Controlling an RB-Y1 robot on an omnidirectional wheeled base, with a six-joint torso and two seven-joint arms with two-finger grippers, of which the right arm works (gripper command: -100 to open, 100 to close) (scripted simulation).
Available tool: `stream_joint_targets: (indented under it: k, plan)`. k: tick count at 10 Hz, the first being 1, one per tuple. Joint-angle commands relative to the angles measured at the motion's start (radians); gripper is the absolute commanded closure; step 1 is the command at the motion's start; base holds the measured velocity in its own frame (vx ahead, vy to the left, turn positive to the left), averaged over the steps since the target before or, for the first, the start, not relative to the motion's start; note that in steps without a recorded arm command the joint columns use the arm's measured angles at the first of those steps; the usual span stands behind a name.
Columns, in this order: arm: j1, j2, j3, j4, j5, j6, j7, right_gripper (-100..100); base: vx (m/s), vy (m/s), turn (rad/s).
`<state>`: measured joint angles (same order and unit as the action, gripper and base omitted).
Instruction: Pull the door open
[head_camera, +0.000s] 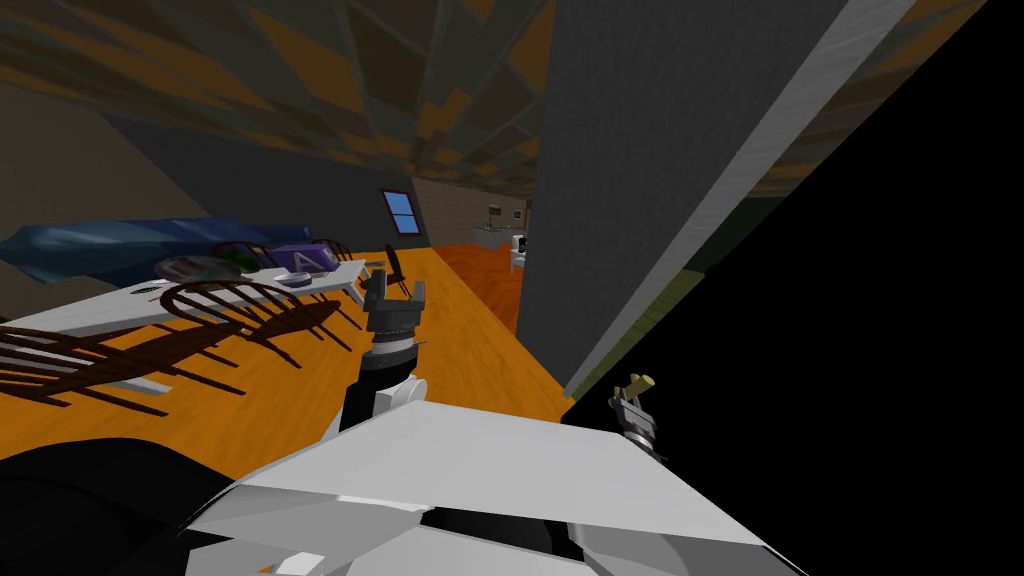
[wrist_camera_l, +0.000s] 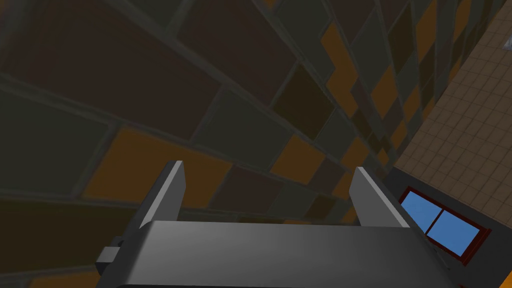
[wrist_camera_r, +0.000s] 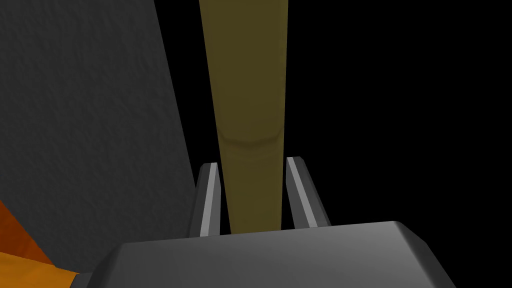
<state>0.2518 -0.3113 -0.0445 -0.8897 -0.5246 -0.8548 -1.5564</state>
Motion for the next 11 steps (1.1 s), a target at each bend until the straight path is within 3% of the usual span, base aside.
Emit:
stream_joint_targets:
  k: [1, 3, 4, 5, 11]
  plan:
    - [0.013, -0.009, 0.018, -0.009, 0.012, -0.003, -0.013, 100, -0.227, 0.018, 0.063]
    - [0.026, -0.019, 0.047, -0.022, 0.029, -0.012, -0.033, 100, -0.255, 0.020, 0.068]
    - [0.019, -0.015, 0.039, -0.020, 0.024, -0.008, -0.026, 100, -0.114, 0.017, 0.023]
    - [0.033, -0.022, 0.064, -0.028, 0.040, -0.016, -0.041, 100, -0.152, -0.012, 0.062]
    - [0.073, -0.058, 0.141, -0.060, 0.091, -0.053, -0.092, 100, -0.245, -0.015, 0.066]
